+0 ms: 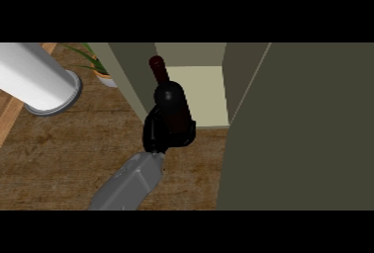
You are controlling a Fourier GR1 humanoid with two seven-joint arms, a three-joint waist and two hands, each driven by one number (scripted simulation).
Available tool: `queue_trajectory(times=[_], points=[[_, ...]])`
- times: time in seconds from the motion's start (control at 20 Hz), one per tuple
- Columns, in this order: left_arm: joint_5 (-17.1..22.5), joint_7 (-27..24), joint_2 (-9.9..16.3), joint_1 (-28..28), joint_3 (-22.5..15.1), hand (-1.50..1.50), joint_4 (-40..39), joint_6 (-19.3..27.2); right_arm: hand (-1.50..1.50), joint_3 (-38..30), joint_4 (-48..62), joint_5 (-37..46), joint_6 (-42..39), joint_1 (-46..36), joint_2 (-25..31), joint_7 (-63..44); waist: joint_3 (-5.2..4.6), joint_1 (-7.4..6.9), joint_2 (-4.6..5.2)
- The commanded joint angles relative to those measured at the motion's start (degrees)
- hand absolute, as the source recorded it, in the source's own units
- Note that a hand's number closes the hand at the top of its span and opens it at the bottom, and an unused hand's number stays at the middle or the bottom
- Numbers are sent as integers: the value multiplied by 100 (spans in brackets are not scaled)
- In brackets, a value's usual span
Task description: Pick up the wine, place it into the cabinet and close the cabinet
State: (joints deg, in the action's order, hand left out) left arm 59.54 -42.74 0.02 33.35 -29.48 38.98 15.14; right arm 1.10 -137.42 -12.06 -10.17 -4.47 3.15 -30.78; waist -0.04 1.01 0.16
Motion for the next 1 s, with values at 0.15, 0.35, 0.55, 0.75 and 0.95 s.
queue_trajectory(times=[0.15, 0.35, 0.55, 0.75, 0.95], points=[[327, 75, -2, 661, 340, 150, -591, -28, -150, -200, -158, -237, 169, -335, 153, -422, 0, -17, 0], [605, -35, -2, 1147, 297, 150, -832, 110, -150, -42, 64, -34, -21, 97, -64, 270, 1, 46, 12], [607, -22, -2, 1685, 506, 150, -1564, -45, -150, 97, 208, -68, -28, -162, -7, 57, -1, 78, 32], [687, 429, -2, 2151, 624, 150, -1671, 89, -150, -97, 312, -96, -195, -7, 65, 362, 1, 89, 32], [676, 419, -2, 2376, 708, 150, -2300, -126, -150, -135, 541, -139, -218, -40, 9, 542, 0, 197, 81]])
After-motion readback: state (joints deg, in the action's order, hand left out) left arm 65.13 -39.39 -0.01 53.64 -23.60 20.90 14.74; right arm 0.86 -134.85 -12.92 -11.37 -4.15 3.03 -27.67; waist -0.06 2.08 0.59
